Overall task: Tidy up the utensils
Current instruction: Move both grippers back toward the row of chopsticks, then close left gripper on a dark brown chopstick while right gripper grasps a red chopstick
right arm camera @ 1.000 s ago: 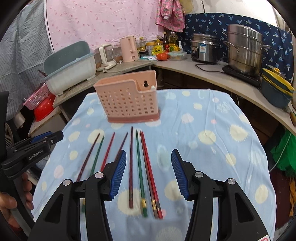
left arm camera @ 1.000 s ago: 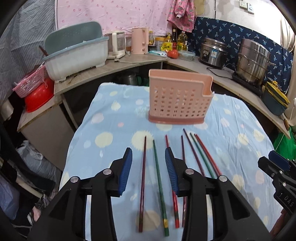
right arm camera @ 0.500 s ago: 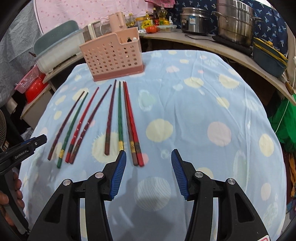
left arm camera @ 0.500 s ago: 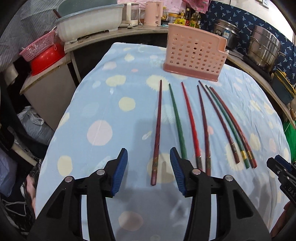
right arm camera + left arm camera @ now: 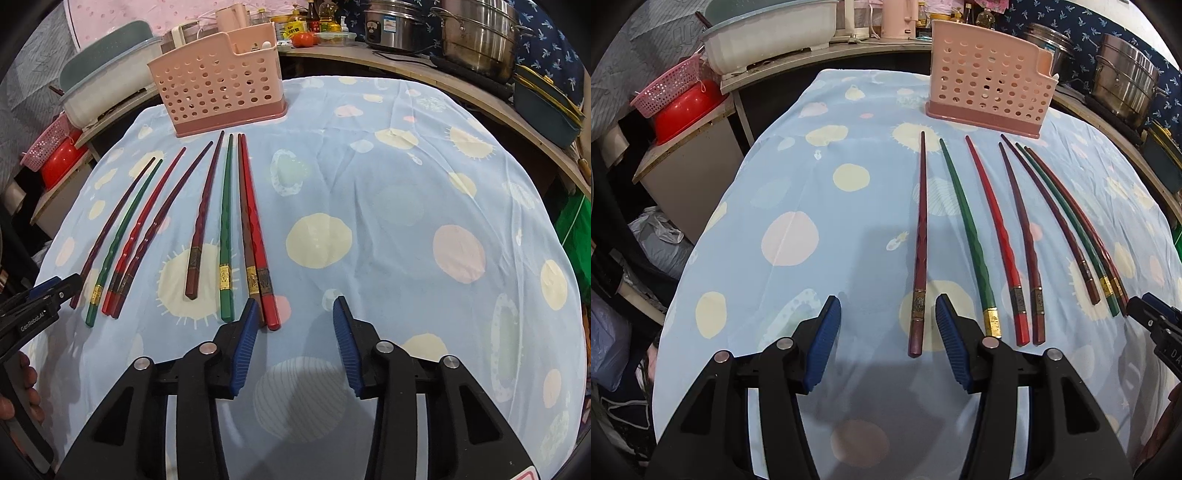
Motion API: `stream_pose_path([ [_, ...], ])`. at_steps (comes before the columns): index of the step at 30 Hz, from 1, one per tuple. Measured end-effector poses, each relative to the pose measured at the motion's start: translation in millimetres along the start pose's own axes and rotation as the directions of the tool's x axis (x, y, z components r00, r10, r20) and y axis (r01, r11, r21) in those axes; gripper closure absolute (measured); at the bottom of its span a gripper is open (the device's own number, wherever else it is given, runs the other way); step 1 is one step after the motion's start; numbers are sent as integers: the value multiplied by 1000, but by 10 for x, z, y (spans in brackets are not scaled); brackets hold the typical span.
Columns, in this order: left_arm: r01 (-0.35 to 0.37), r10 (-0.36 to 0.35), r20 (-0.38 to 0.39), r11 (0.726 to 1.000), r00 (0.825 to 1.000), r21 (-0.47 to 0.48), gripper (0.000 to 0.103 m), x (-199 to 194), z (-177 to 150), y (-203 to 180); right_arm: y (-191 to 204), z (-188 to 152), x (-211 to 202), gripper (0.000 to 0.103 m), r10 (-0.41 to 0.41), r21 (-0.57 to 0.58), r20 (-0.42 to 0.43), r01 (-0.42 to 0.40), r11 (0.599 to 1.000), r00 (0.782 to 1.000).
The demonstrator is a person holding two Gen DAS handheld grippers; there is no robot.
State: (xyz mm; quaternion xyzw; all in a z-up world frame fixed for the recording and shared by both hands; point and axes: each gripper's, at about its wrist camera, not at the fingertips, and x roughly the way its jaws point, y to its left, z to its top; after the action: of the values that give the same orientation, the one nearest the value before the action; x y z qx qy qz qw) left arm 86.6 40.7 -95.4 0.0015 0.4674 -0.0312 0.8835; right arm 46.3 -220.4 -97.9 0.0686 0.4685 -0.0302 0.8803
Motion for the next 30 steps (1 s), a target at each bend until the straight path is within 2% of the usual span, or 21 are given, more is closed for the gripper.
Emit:
stream_pose_path([
  [6, -9, 9, -2, 1000, 1000, -2, 52, 46, -8, 45, 36, 67, 42, 73, 2, -9, 3, -2, 1000, 1000],
  [15, -13, 12, 13, 1000, 1000, 18, 55, 72, -7, 15, 81, 119, 88, 78, 7, -19, 11, -6, 1000, 1000],
  [22, -5, 5, 15, 999, 1000, 33, 65, 73, 0, -22, 157, 135, 114, 80, 3, -43, 20, -2, 999, 1000],
  [30, 14, -14, 10, 1000, 1000, 12, 70, 67, 13, 33, 47, 134, 118, 83, -13, -29, 17, 14, 999, 1000],
])
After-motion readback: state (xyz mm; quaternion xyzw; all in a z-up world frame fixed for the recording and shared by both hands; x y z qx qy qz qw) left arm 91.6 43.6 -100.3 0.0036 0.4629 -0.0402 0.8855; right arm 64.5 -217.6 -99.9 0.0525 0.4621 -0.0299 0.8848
